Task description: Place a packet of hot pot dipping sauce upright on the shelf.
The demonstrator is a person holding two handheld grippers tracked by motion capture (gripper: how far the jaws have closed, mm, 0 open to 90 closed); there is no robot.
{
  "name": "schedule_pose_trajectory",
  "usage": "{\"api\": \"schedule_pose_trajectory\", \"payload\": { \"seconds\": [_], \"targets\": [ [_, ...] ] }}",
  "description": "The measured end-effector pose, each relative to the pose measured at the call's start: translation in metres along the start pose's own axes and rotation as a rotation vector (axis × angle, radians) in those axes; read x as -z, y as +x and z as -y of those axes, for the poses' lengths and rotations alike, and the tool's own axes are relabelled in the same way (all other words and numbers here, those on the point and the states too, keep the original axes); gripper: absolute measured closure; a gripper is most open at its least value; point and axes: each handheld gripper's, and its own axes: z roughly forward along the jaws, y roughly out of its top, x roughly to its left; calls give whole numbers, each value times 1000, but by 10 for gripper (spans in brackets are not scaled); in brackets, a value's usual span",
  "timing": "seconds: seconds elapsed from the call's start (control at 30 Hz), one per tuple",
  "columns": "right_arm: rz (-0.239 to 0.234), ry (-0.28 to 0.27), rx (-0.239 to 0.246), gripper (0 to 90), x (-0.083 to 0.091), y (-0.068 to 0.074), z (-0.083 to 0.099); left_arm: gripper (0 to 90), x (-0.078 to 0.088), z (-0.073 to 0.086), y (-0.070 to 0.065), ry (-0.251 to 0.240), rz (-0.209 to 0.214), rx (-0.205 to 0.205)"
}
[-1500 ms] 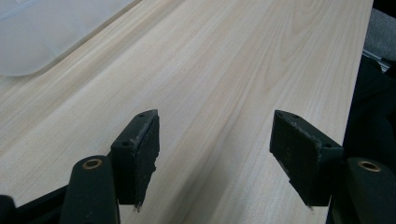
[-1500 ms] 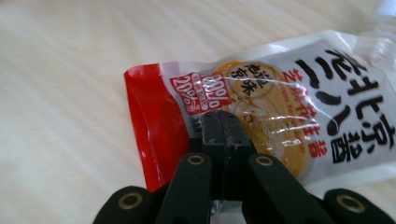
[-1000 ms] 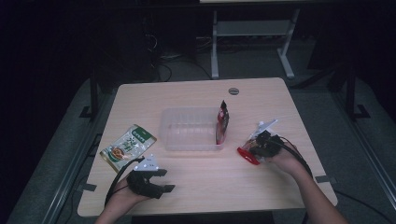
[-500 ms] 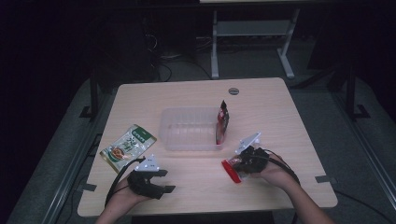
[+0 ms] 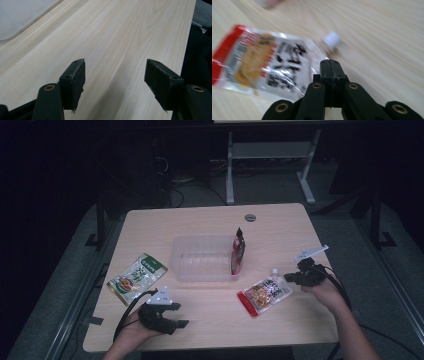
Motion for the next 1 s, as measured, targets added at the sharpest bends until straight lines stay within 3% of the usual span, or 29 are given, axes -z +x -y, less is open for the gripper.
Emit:
{"api": "schedule_pose_trajectory", "payload": {
  "seconds": [0.17, 0.47, 0.6, 0.67, 1.0],
  "targets": [
    [0, 51, -6, 898, -9, -5, 2, 328, 0, 0, 0, 0, 3, -2],
    [-39, 67, 12, 898, -14, 0, 2, 328, -1, 0, 0, 3, 6, -7],
    [-108, 66, 52, 899, -20, 14, -3, 328, -2, 0, -1, 5, 11, -1],
    [-121, 60, 59, 898, -21, 16, -4, 328, -2, -1, -1, 5, 10, -2],
    [-223, 74, 151, 898, -34, 55, -6, 328, -14, -13, 0, 14, 47, -53]
  ]
}}
